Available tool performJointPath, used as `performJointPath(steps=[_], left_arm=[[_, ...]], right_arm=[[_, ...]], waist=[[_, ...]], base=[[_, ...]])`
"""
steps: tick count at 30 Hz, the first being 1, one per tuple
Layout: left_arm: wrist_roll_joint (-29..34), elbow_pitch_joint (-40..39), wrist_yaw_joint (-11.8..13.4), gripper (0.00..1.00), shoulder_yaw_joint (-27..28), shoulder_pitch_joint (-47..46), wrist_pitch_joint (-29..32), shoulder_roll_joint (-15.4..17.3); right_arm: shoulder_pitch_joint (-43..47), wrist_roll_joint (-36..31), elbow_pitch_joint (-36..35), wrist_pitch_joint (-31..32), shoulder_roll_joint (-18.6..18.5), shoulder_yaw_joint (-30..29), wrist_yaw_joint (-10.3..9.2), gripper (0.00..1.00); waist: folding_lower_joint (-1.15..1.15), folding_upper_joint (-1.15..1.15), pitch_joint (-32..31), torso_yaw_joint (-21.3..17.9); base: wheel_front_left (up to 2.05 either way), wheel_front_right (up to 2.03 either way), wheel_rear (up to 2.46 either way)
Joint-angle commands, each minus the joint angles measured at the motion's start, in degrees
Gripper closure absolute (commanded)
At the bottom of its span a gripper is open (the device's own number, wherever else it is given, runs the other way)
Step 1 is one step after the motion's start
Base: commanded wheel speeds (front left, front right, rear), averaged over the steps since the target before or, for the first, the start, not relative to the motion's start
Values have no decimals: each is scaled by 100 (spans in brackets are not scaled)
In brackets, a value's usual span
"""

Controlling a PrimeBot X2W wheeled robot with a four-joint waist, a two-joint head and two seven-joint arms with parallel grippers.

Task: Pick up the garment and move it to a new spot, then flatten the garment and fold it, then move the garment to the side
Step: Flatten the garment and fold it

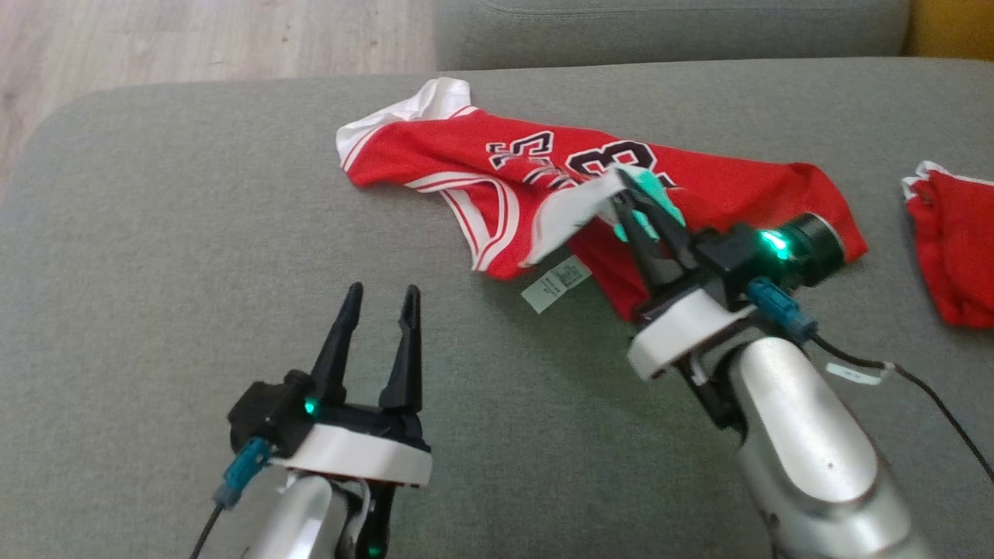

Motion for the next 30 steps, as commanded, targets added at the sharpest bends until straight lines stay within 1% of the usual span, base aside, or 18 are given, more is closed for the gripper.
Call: performJointPath(steps=[1,5,9,12,13,14,15,20,23,26,30], left_arm=[[-18,-211,34,0,224,-77,-55,-5],[-21,-380,111,0,501,-42,-55,-5],[40,-530,151,0,852,16,-55,-5],[107,-599,177,0,1118,68,-55,-5],[121,-645,200,0,1268,109,-55,-5],[131,-659,211,0,1313,135,-55,-5],[139,-669,205,0,1342,153,-55,-5],[135,-704,166,0,1373,201,-55,-5],[119,-721,170,0,1366,220,-55,-5],[116,-718,167,0,1356,220,-55,-5],[123,-724,165,0,1328,199,-55,-5]], right_arm=[[-289,117,-262,39,65,195,37,100],[-447,720,-431,84,65,900,37,100],[-672,1313,-448,-96,65,1750,37,100],[-789,1782,-303,-261,65,2303,37,100],[-836,2029,-66,-243,65,2691,37,100],[-871,2029,125,-149,65,2873,37,100],[-898,1985,323,-47,65,3007,37,0],[-904,1903,898,141,65,3367,37,0],[-917,1875,1105,124,65,3441,37,0],[-935,1851,1180,48,65,3413,37,0],[-868,1760,1221,-166,65,3152,37,0]], waist=[[0,0,-16,56],[0,0,-34,185],[0,0,-75,311],[0,0,-134,402],[0,0,-168,446],[0,0,-176,463],[0,0,-176,479],[0,0,-118,463],[0,0,-84,373],[0,0,-82,297],[0,0,-101,154]], base=[[0,0,0],[0,0,0],[0,0,0],[0,0,0],[0,0,0],[0,0,0],[0,0,0],[0,0,0],[0,0,0],[0,0,0],[0,0,0]])
